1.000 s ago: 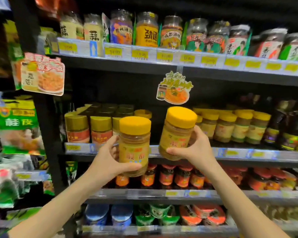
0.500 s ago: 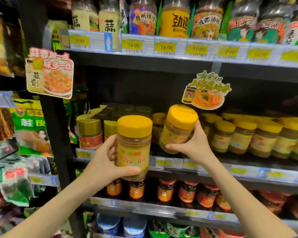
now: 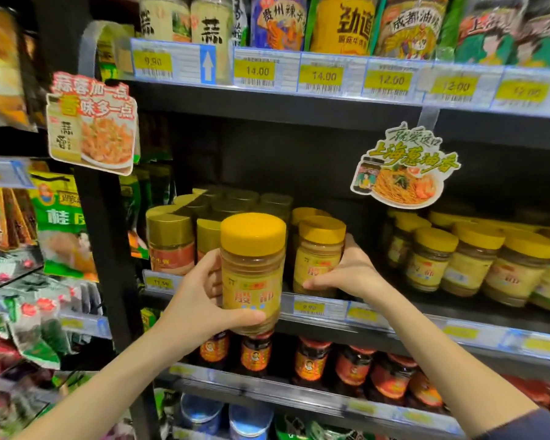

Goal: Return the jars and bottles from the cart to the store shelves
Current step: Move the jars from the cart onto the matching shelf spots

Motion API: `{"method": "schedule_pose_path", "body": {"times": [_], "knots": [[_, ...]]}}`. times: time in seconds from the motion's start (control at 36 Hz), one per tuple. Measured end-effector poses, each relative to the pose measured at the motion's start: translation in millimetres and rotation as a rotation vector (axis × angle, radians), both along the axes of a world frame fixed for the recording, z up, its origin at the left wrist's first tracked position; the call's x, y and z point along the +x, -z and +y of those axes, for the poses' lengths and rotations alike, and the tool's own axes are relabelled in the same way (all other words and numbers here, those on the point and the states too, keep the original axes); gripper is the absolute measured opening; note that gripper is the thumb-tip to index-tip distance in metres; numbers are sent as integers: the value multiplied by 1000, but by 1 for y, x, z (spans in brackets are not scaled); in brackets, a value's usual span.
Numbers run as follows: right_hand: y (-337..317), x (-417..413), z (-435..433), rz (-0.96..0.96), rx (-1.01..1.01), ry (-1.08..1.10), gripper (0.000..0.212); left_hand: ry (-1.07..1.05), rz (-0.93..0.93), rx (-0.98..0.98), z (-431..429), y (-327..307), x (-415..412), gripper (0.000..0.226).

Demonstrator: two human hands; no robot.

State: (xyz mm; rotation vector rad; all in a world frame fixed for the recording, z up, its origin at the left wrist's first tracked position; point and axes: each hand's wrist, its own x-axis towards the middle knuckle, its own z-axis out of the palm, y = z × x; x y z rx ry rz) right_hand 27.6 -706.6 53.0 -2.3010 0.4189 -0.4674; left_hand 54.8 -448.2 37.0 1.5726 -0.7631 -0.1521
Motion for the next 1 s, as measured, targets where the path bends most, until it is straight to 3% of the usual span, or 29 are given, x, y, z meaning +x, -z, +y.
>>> {"method": "schedule_pose_path", "body": {"times": [0.67,0.81,0.89,1.0], "knots": [[-1,12,15,35,-56,-15,95,-11,34,17,-19,0,-4,85],[-17,0,8,131,82,-134,93,-2,22,15,-32,-8,-6,83],[-34,-14,-1,28,130,-149,75,0,1,24,-43,-16,-7,91],[-59,-44,-16,-100,387,-292,57,21,-11,19,-60,-30,-9,95]]}}
